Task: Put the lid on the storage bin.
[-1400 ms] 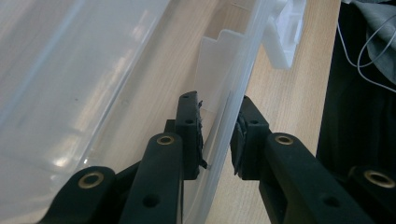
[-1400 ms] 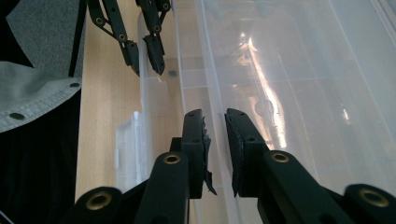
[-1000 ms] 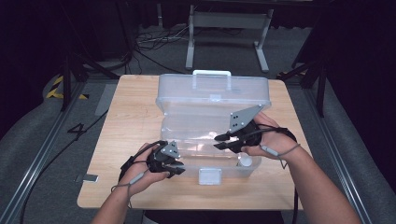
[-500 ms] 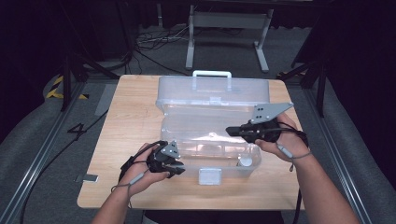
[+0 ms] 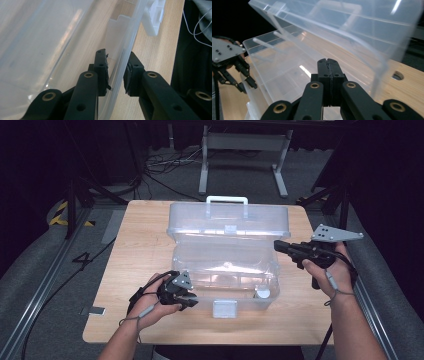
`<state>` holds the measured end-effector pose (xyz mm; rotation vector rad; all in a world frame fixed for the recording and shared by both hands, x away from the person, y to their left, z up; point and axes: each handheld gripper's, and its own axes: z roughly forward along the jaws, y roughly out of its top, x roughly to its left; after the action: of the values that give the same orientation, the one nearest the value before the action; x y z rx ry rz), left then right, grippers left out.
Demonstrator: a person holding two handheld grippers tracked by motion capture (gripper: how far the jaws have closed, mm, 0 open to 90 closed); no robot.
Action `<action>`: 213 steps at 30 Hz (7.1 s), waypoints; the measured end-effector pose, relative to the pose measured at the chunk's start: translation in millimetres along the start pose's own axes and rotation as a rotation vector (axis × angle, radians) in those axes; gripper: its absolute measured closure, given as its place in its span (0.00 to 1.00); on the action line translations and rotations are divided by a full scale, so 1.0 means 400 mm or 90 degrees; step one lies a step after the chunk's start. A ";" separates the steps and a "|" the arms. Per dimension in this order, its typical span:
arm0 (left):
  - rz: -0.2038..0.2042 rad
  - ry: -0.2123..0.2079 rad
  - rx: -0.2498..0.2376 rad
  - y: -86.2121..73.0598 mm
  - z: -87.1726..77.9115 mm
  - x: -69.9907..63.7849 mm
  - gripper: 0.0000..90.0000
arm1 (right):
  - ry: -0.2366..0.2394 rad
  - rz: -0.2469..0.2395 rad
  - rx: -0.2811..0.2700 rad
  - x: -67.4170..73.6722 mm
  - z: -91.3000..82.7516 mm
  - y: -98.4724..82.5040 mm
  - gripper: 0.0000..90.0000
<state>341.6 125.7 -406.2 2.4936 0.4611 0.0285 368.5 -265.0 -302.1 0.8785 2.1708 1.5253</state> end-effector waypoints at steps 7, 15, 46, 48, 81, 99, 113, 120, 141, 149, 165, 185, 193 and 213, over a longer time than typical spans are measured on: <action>0.001 -0.011 -0.006 -0.002 -0.001 -0.001 0.80 | -0.028 0.023 -0.017 -0.016 -0.022 -0.003 1.00; -0.013 -0.030 -0.017 -0.002 -0.013 -0.007 0.68 | -0.036 0.030 -0.013 -0.022 -0.027 -0.004 1.00; -0.078 -0.056 -0.201 -0.017 -0.187 0.000 0.93 | -0.018 0.021 0.010 -0.001 -0.039 -0.037 1.00; -0.078 -0.062 -0.213 -0.020 -0.197 0.001 0.94 | -0.017 0.020 0.011 0.002 -0.041 -0.041 1.00; -0.161 0.081 -0.299 -0.039 -0.238 0.023 1.00 | -0.005 0.031 0.000 0.035 -0.058 -0.112 1.00; -0.223 0.115 -0.313 -0.046 -0.231 0.040 1.00 | 0.004 0.029 0.020 0.047 -0.065 -0.138 1.00; -0.225 0.117 -0.275 -0.045 -0.231 0.037 1.00 | 0.009 0.037 0.047 0.050 -0.071 -0.144 1.00; -0.229 0.109 -0.253 -0.044 -0.231 0.036 1.00 | 0.002 0.039 0.068 0.053 -0.074 -0.145 1.00; -0.218 0.096 -0.178 -0.040 -0.234 0.027 1.00 | 0.002 0.038 0.134 0.069 -0.075 -0.145 1.00; -0.211 0.096 -0.147 -0.038 -0.230 0.024 1.00 | -0.007 0.037 0.162 0.069 -0.069 -0.149 1.00; -0.202 0.085 -0.087 -0.035 -0.227 0.016 1.00 | -0.003 0.027 0.212 0.077 -0.063 -0.156 1.00; -0.188 0.074 -0.019 -0.032 -0.211 0.016 1.00 | 0.013 0.021 0.266 0.079 -0.050 -0.169 1.00; -0.182 0.072 -0.003 -0.031 -0.205 0.016 1.00 | 0.020 0.019 0.280 0.080 -0.045 -0.175 1.00; -0.176 0.068 0.031 -0.031 -0.190 0.016 1.00 | 0.030 0.023 0.310 0.077 -0.036 -0.185 1.00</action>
<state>334.4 179.5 -351.3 2.4612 0.8554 0.0412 315.3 -272.1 -363.5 1.0348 2.6253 1.0486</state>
